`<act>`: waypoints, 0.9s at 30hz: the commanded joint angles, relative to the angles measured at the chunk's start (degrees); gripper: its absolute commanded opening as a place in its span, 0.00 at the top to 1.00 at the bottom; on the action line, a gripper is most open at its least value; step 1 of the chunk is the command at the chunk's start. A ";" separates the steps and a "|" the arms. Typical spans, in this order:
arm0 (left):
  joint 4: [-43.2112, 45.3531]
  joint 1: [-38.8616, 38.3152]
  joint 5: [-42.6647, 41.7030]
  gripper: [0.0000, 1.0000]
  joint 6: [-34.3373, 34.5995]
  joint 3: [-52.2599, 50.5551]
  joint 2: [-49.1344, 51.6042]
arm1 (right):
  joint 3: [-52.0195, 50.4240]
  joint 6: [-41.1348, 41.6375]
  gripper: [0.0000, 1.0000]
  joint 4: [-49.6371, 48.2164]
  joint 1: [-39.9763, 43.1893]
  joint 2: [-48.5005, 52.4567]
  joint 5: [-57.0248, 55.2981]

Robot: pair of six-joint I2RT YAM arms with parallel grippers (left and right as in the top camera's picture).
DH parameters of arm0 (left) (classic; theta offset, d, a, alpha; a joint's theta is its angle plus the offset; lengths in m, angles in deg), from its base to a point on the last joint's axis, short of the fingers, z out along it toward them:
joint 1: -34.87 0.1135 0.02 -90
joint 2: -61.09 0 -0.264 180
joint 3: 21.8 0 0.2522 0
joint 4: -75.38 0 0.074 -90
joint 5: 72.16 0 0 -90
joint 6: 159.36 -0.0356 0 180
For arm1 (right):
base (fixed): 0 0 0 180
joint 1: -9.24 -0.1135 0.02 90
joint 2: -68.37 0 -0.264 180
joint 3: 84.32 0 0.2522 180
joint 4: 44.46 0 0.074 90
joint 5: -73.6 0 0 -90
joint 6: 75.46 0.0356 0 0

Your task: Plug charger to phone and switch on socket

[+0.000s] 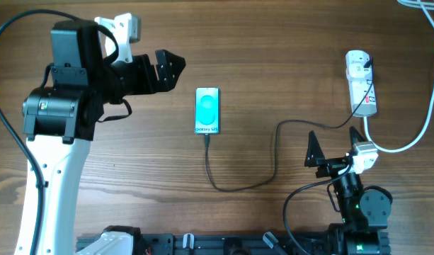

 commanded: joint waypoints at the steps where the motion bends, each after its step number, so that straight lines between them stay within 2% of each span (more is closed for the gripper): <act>1: -0.22 0.17 0.74 0.00 -0.35 -0.04 0.22 | -0.07 0.39 0.00 -0.24 -0.28 -0.68 -0.17; 8: 0.31 0.15 2.93 0.00 -0.59 -0.98 -1.40 | -0.07 0.39 0.00 -0.24 -0.28 -0.68 -0.17; 13: 5.20 0.17 10.64 0.00 -1.42 -10.29 -9.94 | -0.07 0.39 0.00 -0.24 -0.28 -0.68 -0.17; 18: 14.29 0.17 10.60 0.00 -7.32 -25.46 -22.60 | -0.07 0.37 0.00 -0.24 -0.28 -0.68 -0.17; 21: 22.10 0.17 10.64 0.00 -10.43 -38.05 -32.57 | -0.07 0.39 0.00 -0.24 -0.28 -0.68 -0.17; 27: 39.21 0.17 11.89 0.00 -11.04 -59.10 -47.56 | -0.07 0.37 0.00 -0.24 -0.28 -0.68 -0.17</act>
